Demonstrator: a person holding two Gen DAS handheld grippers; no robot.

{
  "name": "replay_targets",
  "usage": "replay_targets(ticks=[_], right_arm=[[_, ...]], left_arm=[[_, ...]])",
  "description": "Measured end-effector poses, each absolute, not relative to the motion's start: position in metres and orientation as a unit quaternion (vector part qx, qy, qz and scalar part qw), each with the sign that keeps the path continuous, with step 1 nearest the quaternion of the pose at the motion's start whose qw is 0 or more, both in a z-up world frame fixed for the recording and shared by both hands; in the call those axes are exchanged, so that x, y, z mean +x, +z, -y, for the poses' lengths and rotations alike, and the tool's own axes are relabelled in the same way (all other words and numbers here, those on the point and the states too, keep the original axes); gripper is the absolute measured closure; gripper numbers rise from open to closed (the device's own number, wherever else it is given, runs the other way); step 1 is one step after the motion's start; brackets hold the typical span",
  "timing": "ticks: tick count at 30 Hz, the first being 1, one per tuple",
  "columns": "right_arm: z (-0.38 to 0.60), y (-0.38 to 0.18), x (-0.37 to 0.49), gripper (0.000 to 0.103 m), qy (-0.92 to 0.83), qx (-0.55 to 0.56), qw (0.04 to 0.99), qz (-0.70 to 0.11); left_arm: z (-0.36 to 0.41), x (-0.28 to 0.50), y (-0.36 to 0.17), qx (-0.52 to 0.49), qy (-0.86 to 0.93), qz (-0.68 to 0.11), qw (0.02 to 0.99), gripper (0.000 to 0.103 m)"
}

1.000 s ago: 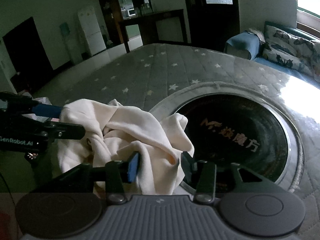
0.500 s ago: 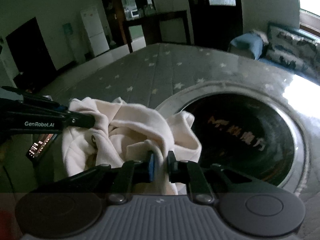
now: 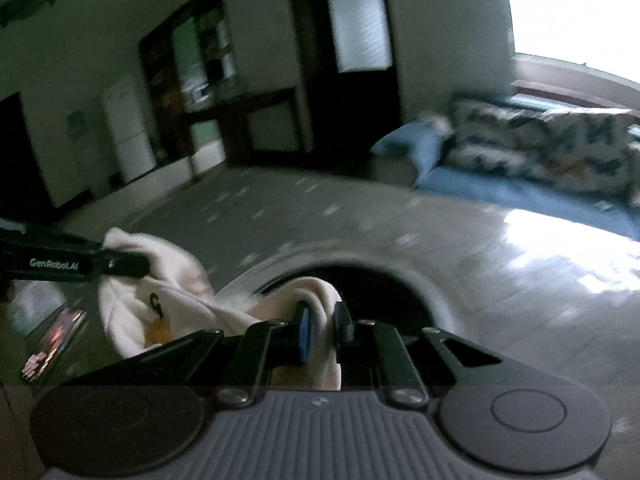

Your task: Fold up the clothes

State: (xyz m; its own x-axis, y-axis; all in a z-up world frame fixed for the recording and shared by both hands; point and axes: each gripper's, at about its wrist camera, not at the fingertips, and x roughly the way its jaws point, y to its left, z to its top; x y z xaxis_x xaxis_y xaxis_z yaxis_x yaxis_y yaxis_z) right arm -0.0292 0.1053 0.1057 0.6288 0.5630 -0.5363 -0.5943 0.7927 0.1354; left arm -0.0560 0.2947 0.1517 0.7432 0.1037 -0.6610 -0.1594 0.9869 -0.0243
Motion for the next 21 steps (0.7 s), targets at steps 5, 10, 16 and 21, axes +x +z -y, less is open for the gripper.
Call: replay_targets(ticks=[5, 10, 16, 21], right_arm=[[-0.057, 0.146, -0.019, 0.093, 0.262, -0.013, 0.937, -0.232], [0.001, 0.192, -0.023, 0.093, 0.210, 0.008, 0.964, -0.161], [0.051, 0.208, -0.046, 0.093, 0.184, -0.017, 0.971, -0.154], [0.077, 0.182, -0.071, 0.092, 0.193, -0.032, 0.957, -0.214]], left_arm=[[-0.270, -0.027, 0.190, -0.067, 0.030, -0.303, 0.950, 0.092], [-0.241, -0.014, 0.224, -0.086, -0.022, -0.258, 0.962, 0.092], [-0.199, -0.021, 0.220, -0.056, -0.079, -0.265, 0.959, 0.091], [-0.177, -0.044, 0.177, -0.031, -0.116, -0.326, 0.938, 0.091]])
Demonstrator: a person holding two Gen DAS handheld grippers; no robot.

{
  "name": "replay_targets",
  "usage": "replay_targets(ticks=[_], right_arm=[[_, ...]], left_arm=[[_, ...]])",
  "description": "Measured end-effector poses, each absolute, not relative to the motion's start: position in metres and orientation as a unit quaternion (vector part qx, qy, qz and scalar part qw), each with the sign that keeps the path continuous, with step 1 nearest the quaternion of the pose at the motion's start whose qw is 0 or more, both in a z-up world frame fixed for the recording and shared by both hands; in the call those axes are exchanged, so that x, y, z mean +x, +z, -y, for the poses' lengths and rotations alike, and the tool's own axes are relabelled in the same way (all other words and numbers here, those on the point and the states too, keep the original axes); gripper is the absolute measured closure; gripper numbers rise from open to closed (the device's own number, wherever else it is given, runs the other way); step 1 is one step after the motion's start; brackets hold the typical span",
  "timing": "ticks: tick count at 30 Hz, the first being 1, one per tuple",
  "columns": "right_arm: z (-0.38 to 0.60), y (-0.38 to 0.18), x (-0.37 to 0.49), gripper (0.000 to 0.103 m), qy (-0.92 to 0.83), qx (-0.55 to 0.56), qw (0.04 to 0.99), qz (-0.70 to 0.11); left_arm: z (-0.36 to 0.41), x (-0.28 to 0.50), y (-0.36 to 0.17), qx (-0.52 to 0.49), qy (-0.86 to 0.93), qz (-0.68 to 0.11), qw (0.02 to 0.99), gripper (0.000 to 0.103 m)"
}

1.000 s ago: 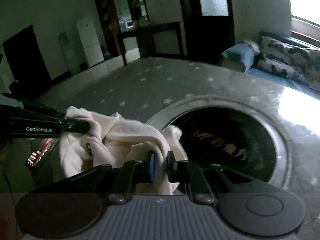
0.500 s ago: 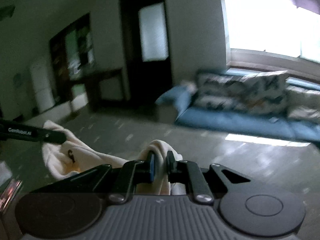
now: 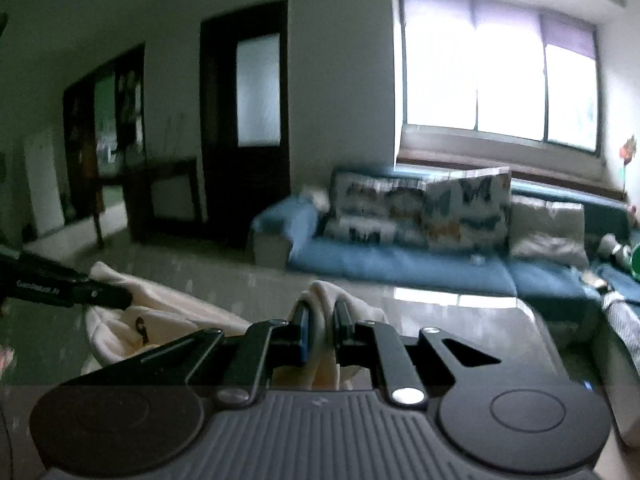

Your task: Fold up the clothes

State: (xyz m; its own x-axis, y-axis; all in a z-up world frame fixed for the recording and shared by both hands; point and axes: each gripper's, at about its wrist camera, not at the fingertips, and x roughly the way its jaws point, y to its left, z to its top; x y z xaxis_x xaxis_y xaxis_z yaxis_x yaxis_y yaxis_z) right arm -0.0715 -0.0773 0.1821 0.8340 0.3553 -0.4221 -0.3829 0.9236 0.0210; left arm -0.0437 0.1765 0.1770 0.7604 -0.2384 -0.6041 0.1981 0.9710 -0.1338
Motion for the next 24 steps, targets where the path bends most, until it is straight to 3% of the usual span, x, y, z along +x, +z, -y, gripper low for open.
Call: replay_targets(ticks=[9, 12, 15, 24], right_arm=[[0.084, 0.119, -0.139, 0.092, 0.232, -0.060, 0.914, -0.328], [0.083, 0.102, -0.154, 0.089, 0.234, -0.072, 0.901, -0.358], [0.085, 0.087, -0.164, 0.082, 0.231, -0.076, 0.892, -0.381], [0.095, 0.091, -0.179, 0.079, 0.238, -0.086, 0.898, -0.359]], left_arm=[[-0.164, -0.103, 0.104, 0.001, -0.147, -0.410, 0.900, 0.086], [-0.161, -0.116, 0.090, 0.019, -0.147, -0.423, 0.894, 0.077], [-0.158, -0.130, 0.080, 0.042, -0.144, -0.431, 0.890, 0.077], [-0.143, -0.159, 0.081, 0.096, -0.158, -0.414, 0.891, 0.074]])
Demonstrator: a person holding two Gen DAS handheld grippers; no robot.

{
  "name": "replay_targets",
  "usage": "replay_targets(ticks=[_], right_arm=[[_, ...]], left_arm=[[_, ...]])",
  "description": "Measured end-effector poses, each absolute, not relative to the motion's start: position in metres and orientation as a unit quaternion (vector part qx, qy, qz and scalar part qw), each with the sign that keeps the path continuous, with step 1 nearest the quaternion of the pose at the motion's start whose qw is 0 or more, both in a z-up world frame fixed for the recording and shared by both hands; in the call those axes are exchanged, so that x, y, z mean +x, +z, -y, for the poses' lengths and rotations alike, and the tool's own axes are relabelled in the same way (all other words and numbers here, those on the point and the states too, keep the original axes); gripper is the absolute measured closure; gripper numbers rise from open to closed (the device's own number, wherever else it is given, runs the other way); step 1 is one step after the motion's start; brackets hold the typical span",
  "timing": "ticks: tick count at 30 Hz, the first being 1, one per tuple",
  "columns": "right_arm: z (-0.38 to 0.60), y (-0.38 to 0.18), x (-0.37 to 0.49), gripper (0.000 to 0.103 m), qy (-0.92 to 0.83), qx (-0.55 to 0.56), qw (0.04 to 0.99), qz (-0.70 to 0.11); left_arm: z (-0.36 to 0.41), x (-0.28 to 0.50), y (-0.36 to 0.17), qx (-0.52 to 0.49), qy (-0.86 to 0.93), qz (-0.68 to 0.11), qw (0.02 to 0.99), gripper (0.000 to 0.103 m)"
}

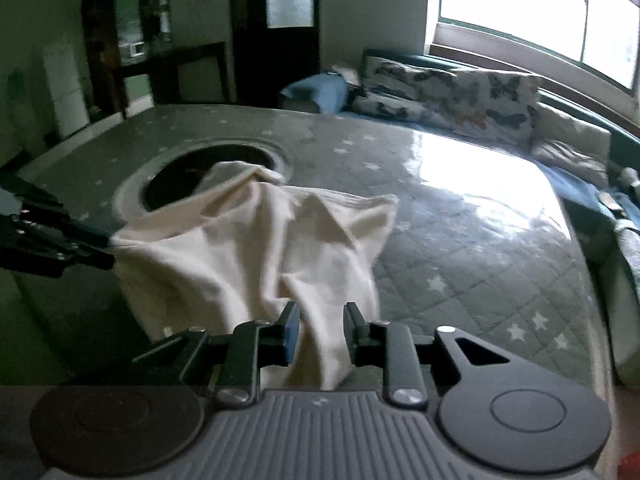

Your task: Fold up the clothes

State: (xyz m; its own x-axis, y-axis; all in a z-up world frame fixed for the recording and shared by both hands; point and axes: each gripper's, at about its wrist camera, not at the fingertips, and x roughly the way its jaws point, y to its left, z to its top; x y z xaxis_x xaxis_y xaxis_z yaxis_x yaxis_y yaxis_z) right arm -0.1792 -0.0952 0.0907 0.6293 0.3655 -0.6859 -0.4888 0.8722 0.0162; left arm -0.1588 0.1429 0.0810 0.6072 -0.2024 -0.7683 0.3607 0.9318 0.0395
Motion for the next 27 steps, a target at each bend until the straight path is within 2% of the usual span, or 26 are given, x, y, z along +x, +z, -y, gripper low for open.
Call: replay_targets(ticks=[8, 17, 27], right_arm=[[0.053, 0.072, -0.188, 0.080, 0.322, -0.099, 0.862, -0.379], [0.030, 0.048, -0.184, 0.080, 0.332, -0.114, 0.847, -0.400], [0.030, 0.034, -0.179, 0.080, 0.325, -0.119, 0.843, -0.412]], left_arm=[[-0.119, -0.157, 0.073, 0.107, -0.192, -0.416, 0.882, 0.074], [-0.120, -0.175, 0.091, 0.113, -0.197, -0.380, 0.897, 0.074], [-0.109, -0.143, 0.055, 0.099, -0.204, -0.419, 0.879, 0.074]])
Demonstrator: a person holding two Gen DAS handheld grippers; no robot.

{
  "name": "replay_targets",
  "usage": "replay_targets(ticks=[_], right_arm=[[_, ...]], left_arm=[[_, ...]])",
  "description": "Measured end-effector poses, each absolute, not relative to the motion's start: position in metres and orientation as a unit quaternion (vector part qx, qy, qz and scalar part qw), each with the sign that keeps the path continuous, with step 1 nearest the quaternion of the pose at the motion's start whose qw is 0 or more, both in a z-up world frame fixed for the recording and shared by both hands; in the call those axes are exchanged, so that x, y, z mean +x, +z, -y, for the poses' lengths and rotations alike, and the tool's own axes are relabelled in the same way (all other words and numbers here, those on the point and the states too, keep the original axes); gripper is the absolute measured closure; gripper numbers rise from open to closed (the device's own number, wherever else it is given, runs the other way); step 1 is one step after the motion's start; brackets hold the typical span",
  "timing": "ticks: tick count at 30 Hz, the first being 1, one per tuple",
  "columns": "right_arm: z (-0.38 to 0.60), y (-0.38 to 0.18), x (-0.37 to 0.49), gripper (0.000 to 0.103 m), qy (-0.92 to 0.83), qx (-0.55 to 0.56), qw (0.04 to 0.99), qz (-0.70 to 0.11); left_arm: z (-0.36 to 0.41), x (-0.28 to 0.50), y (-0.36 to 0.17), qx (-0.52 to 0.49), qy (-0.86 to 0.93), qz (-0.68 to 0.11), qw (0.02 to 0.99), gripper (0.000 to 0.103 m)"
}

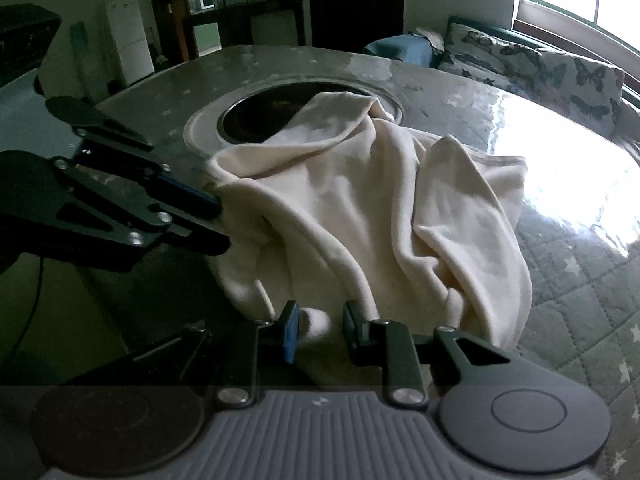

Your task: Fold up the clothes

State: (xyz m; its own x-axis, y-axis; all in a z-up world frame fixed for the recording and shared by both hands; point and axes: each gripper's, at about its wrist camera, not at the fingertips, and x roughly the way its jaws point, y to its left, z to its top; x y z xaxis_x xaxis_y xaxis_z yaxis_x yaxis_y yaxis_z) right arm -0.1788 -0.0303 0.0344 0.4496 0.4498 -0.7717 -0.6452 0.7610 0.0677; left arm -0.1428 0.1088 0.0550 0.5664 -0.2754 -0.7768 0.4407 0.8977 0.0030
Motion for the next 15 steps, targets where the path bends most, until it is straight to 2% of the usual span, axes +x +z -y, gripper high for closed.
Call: replay_targets(ticks=[15], right_arm=[[0.031, 0.031, -0.177, 0.084, 0.332, -0.121, 0.839, -0.414]], left_arm=[[-0.109, -0.118, 0.032, 0.077, -0.195, -0.449, 0.868, 0.074]])
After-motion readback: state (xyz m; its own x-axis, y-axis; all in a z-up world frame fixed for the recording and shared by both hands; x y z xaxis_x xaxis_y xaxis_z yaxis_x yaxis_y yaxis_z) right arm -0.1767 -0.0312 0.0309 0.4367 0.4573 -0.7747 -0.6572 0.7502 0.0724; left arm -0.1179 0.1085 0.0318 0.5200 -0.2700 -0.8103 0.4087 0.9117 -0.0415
